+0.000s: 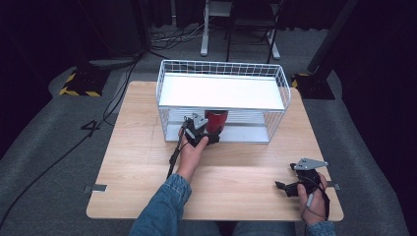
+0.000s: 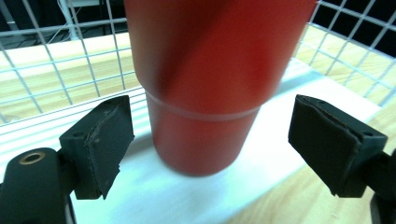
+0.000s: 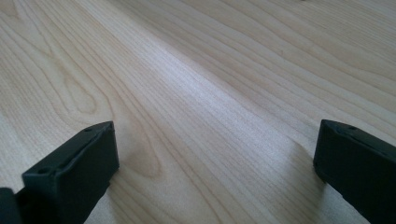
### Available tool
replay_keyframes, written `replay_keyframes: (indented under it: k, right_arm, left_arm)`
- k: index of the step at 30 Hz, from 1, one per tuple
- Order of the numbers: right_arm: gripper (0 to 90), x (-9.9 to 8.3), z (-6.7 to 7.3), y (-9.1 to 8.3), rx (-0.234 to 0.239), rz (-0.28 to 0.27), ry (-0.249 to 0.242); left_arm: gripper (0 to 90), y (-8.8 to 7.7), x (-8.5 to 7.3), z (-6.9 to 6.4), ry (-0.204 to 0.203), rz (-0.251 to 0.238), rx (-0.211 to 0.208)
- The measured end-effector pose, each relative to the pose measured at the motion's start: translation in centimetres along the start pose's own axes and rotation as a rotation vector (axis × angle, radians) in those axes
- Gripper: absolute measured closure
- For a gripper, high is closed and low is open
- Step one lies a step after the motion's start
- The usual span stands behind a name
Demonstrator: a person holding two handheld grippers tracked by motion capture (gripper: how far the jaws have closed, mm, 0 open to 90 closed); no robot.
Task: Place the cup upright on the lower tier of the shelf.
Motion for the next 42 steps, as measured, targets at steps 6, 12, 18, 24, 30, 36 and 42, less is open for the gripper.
replay_keyframes:
  k: [6, 12, 18, 24, 30, 36, 42]
  right_arm:
    - [0.2, 0.3, -0.1, 0.3, 0.001, 0.0, -0.001]
    - [0.2, 0.4, -0.1, 0.4, 0.004, -0.002, -0.002]
    - [0.3, 0.4, -0.1, 0.4, 0.004, -0.002, -0.002]
    - [0.2, 0.4, -0.1, 0.4, 0.004, -0.002, -0.001]
    - [0.3, 0.4, -0.1, 0.4, 0.004, -0.002, -0.002]
    - [0.3, 0.3, 0.0, 0.3, -0.001, 0.0, 0.002]
    - [0.3, 0.2, 0.1, 0.2, -0.003, 0.0, 0.004]
  left_arm:
    - [14.7, -3.0, 0.4, 0.1, 0.004, -0.026, 0.007]
    - [14.7, -5.7, 0.5, 0.1, 0.02, -0.033, 0.019]
    - [14.7, -8.3, 0.0, 0.1, 0.075, -0.027, 0.013]
    - [14.7, -10.6, -0.5, 0.2, 0.065, -0.013, -0.005]
    - [14.7, -12.3, -1.1, 0.6, 0.079, 0.004, 0.005]
    - [14.7, -13.8, -1.7, 1.2, 0.123, 0.026, 0.015]
    - [14.7, -15.3, -2.5, 1.6, 0.143, 0.049, -0.003]
Point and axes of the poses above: each handheld gripper's, and its own axes: y roughly forward along the jaws, x roughly out of its top, z roughly to its left, the point moved 2 cm from there along y, roughly forward along the jaws, and after that the axes turned 1 degree about y, right-handed, at the moved point
